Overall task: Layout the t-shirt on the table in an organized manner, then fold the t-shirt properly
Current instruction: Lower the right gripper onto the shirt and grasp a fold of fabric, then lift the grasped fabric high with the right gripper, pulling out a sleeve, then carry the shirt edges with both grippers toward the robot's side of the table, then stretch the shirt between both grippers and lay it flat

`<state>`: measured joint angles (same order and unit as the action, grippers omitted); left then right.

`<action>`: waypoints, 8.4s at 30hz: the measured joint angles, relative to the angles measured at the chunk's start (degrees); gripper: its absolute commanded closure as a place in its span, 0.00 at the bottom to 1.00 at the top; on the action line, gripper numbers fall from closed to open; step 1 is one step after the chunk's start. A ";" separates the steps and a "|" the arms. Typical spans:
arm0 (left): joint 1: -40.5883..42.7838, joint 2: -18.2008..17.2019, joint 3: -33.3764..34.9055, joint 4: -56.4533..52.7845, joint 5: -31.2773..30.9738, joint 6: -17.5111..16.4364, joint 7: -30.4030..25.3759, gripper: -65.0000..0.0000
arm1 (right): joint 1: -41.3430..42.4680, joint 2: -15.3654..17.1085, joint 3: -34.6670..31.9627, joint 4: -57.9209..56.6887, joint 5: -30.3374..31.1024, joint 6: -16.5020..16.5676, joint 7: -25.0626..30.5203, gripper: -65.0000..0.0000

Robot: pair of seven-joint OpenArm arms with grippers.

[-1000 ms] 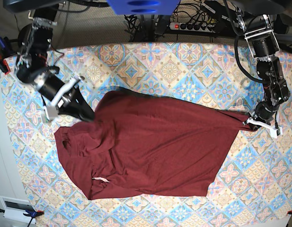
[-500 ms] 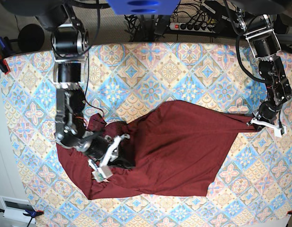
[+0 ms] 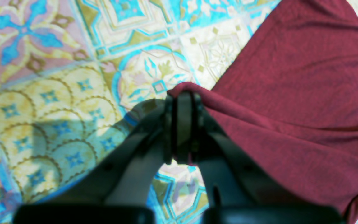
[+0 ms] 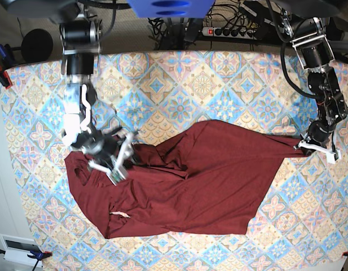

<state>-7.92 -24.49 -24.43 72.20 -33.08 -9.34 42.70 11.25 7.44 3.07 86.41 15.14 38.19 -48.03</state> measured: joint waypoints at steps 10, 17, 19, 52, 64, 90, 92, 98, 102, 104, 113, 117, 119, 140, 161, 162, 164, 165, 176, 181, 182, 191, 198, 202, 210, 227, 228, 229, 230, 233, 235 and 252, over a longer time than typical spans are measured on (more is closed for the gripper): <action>0.00 0.04 0.00 0.00 -0.02 0.09 -0.26 1.00 | -3.32 0.59 9.88 -5.09 1.33 0.42 1.66 0.70; 0.00 0.09 0.00 0.00 -0.09 0.07 -0.07 1.00 | -3.19 1.14 13.16 -9.66 0.48 -0.24 2.49 0.59; 0.00 0.04 0.00 0.00 -0.04 0.09 -0.09 1.00 | -3.13 0.63 12.79 -9.66 1.29 0.31 3.72 0.58; 0.00 0.07 0.00 0.00 0.02 0.00 -0.09 1.00 | -6.82 1.07 8.59 -5.42 7.32 -0.07 5.25 1.00; -0.39 0.20 0.00 0.00 -0.04 0.00 -0.07 1.00 | -31.08 7.39 -11.61 27.65 20.85 0.44 -1.03 1.00; 9.31 -8.09 -1.31 4.09 -20.09 0.02 5.22 0.56 | -8.00 13.42 -39.41 27.39 15.69 0.37 -1.29 0.67; 13.86 -9.07 -3.76 8.11 -25.83 0.66 4.09 0.56 | -7.78 13.86 -35.80 27.10 15.08 -0.04 -1.51 0.68; 26.86 -6.99 -3.34 28.26 -28.63 -0.35 4.92 0.56 | -11.13 13.81 -28.89 26.82 15.76 0.22 1.11 0.71; 31.74 -5.92 2.49 34.95 -26.97 0.81 4.63 0.56 | -12.63 14.27 -23.61 24.24 14.95 -0.02 1.11 0.71; 31.82 -5.44 9.31 35.71 -26.69 0.26 5.38 0.56 | -13.33 14.01 -21.22 23.87 15.52 0.22 1.62 0.71; 32.46 -4.04 31.17 36.39 -15.47 0.33 4.94 0.56 | -15.50 13.97 -10.69 23.78 15.52 0.22 1.51 0.71; 32.13 -3.87 37.11 36.44 -8.92 0.79 4.79 0.56 | -15.54 13.99 -9.38 23.78 15.32 0.24 1.31 0.71; 30.88 -2.93 40.52 36.09 -5.40 0.55 5.42 0.57 | -15.52 13.81 -9.49 23.78 15.34 0.44 1.33 0.71; 30.69 -10.64 20.98 40.33 8.70 4.83 4.63 1.00 | -14.97 13.53 -5.49 12.41 15.10 0.17 1.53 0.70; 30.16 -10.73 4.59 37.92 11.47 4.66 4.92 1.00 | -4.96 6.95 -11.61 -1.55 -18.16 1.09 13.11 0.70; 30.25 -10.67 4.15 37.55 11.34 4.61 4.92 1.00 | -3.48 6.88 -11.65 -2.51 -18.01 1.07 14.38 0.70; 30.27 -10.45 2.99 37.48 10.82 4.57 4.90 1.00 | 0.48 6.82 -11.52 -3.69 -17.68 0.55 18.14 0.70; 30.23 -10.49 2.49 37.48 10.88 4.66 4.90 1.00 | 1.42 6.80 -11.34 -4.09 -17.59 0.02 19.71 0.70; 30.16 -10.43 2.40 37.48 10.82 4.63 4.87 1.00 | 0.98 9.07 -11.52 -10.64 -17.68 -5.29 26.40 0.70; 30.14 -10.49 2.40 37.48 10.84 4.66 4.90 1.00 | -0.61 10.34 -11.54 -15.91 -17.49 -5.27 28.96 0.70; 30.12 -10.45 2.40 37.38 10.80 4.61 4.85 1.00 | -0.48 10.54 -11.54 -16.28 -17.59 -5.18 28.96 0.70; 30.16 -10.43 2.40 35.12 10.78 4.63 4.87 1.00 | 0.11 11.76 -11.63 -17.27 -17.97 -5.68 30.03 0.70; 30.14 -10.43 2.43 34.97 10.67 4.63 4.85 1.00 | 1.33 11.58 -11.61 -19.34 -26.27 -5.86 33.16 0.70; 30.08 -9.66 2.49 34.97 10.84 4.66 4.59 1.00 | 1.95 11.67 -14.97 -19.28 -27.85 -6.93 33.07 0.71; 30.10 -8.37 2.51 34.97 10.84 4.66 4.81 1.00 | 4.90 11.41 -20.63 -19.19 -29.11 -6.71 31.34 1.00; 30.53 -8.83 8.74 37.90 10.78 4.66 4.79 1.00 | -8.92 18.95 -7.13 -1.77 -28.79 -4.85 30.05 1.00; 30.47 -8.85 9.68 38.25 10.64 4.66 4.57 1.00 | -9.75 19.67 -5.68 -0.79 -28.87 -5.20 30.32 1.00; 30.27 -8.98 11.04 38.29 10.67 4.72 4.44 1.00 | -10.75 20.15 -4.17 0.17 -28.96 -5.79 30.36 1.00; 30.36 -9.14 12.11 38.32 10.84 4.61 4.52 1.00 | -11.82 20.26 -2.62 0.96 -28.89 -5.73 30.29 1.00; 30.84 -10.67 15.91 38.77 10.91 4.76 4.70 1.00 | -16.33 20.31 1.57 2.67 -28.85 -5.14 30.42 1.00; 30.73 -11.15 18.27 39.08 11.02 4.72 4.70 1.00 | -19.04 20.44 3.74 3.63 -28.87 -4.76 29.99 1.00; 30.18 -22.08 39.93 39.23 11.06 0.76 4.31 1.00 | -33.57 21.46 18.95 10.67 -28.70 -0.98 30.60 1.00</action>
<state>22.26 -46.57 15.51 111.44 -22.02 -8.58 47.00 -22.33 28.91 22.02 97.08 -13.56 37.21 -17.43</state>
